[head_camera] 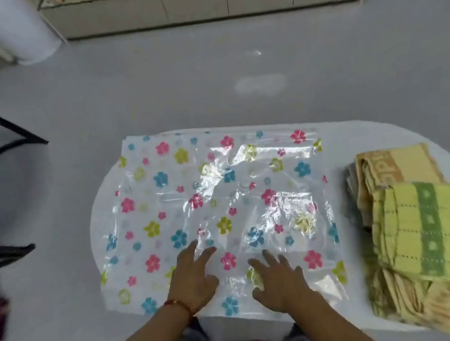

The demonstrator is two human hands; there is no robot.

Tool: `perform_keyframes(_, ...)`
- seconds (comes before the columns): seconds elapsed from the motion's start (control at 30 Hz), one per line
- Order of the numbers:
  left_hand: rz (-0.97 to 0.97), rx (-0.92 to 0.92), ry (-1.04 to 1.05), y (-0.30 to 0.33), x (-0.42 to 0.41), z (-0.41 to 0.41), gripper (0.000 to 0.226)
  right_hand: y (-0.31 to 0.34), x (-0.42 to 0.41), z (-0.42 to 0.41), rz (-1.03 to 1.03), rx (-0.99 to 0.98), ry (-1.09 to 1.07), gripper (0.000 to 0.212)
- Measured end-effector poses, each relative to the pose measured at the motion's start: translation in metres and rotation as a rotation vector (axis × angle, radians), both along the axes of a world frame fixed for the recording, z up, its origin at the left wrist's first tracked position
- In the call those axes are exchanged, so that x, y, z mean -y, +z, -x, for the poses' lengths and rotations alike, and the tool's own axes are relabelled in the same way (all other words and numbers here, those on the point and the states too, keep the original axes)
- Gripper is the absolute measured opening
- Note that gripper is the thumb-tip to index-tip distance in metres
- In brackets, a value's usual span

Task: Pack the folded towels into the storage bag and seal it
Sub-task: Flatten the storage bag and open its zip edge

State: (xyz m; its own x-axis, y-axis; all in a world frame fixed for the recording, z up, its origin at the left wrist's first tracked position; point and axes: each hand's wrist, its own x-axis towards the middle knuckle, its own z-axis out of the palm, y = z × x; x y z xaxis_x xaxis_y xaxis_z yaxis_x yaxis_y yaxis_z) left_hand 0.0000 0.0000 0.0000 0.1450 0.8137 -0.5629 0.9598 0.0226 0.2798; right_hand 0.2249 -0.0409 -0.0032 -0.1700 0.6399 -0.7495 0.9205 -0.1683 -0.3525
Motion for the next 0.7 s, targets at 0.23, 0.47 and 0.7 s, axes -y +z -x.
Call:
perform_keyframes(0.23, -0.200, -0.293, -0.407, -0.141, 0.019, 0.025, 0.068, -0.151, 0.045, 0.013, -0.518, 0.131, 0.176, 0.078)
perform_keyframes(0.47, -0.445, -0.223, -0.439, -0.177, 0.024, 0.047, 0.063, -0.189, 0.058, 0.020, -0.789, 0.184, 0.135, 0.081)
perform_keyframes(0.7, -0.586, -0.155, -0.419, -0.185, 0.029, 0.053, 0.061, -0.187, 0.065, 0.028, -0.847, 0.157, 0.094, 0.080)
